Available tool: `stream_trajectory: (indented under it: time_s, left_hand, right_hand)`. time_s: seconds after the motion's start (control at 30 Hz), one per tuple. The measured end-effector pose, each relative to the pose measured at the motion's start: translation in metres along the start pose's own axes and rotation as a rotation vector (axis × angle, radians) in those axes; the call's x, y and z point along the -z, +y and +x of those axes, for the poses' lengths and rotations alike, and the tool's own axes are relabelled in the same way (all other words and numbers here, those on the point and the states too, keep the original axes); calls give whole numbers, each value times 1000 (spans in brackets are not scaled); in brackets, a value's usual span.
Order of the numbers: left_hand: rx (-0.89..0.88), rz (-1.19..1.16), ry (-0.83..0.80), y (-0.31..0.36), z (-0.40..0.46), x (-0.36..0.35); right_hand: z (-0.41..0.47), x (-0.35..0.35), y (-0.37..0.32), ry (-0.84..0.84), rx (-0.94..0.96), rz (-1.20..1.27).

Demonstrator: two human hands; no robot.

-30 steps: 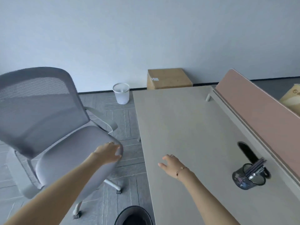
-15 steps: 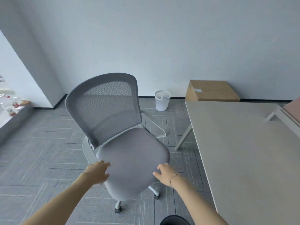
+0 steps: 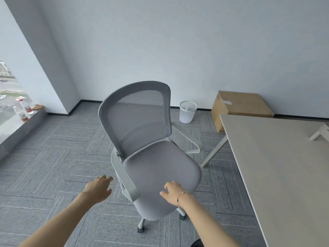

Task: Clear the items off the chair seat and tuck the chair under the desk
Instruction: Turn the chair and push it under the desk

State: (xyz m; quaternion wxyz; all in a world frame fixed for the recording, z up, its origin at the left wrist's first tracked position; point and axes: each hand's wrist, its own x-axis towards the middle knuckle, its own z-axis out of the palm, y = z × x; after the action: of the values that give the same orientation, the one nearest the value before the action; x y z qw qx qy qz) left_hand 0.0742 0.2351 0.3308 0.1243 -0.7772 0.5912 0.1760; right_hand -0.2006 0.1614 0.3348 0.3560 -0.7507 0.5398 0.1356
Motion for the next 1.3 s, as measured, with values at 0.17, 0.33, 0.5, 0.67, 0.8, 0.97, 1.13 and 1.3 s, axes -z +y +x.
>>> stream_trajectory:
  time_s: [0.17, 0.33, 0.5, 0.67, 0.8, 0.97, 1.13, 1.3]
  left_hand:
    - [3, 2, 74, -11, 22, 20]
    - [36, 9, 203, -30, 54, 63]
    - [115, 57, 283, -55, 89, 112]
    - [128, 47, 355, -65, 124, 153]
    - [106, 60, 398, -70, 155, 180]
    - [6, 150, 440, -69, 195, 214]
    - [-108, 330, 343, -80, 245, 249]
    - [-155, 179, 172, -84, 289, 263]
  right_hand:
    - [25, 16, -12, 0, 23, -37]
    - [56, 45, -30, 9, 75, -63]
    - [86, 84, -57, 45, 177, -47]
    - [108, 115, -79, 74, 267, -58]
    - [122, 129, -86, 95, 285, -73]
    - [143, 139, -97, 108, 259, -46]
    - [170, 134, -126, 150, 253, 55]
    - [196, 114, -166, 112, 248, 97]
